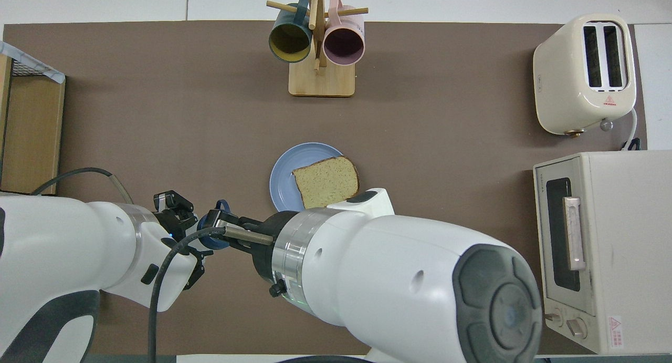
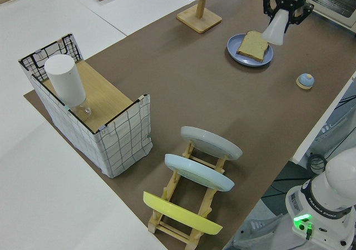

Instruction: Put bread on plate and add seasoning

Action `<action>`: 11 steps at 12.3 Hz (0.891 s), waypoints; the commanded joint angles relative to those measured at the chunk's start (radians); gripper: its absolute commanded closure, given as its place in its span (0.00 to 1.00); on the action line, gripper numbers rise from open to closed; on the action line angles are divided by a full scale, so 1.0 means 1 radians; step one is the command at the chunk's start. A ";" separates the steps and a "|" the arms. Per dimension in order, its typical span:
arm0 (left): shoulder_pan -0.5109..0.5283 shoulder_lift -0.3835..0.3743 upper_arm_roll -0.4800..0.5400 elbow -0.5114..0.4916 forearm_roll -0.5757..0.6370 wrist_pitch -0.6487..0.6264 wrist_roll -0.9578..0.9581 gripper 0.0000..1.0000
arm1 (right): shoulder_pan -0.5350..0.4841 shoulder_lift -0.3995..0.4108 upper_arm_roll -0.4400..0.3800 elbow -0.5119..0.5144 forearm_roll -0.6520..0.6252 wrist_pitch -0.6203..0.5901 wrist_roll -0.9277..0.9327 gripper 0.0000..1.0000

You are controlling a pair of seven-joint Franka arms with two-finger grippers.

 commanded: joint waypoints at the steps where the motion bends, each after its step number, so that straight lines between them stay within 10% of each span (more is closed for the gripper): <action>1: -0.011 -0.034 0.011 -0.035 -0.025 0.034 0.012 1.00 | -0.001 0.010 0.002 0.016 -0.056 -0.002 0.006 0.42; 11: -0.011 -0.034 0.011 -0.038 -0.025 0.032 0.012 1.00 | 0.010 0.019 0.002 0.045 -0.059 0.004 0.018 0.64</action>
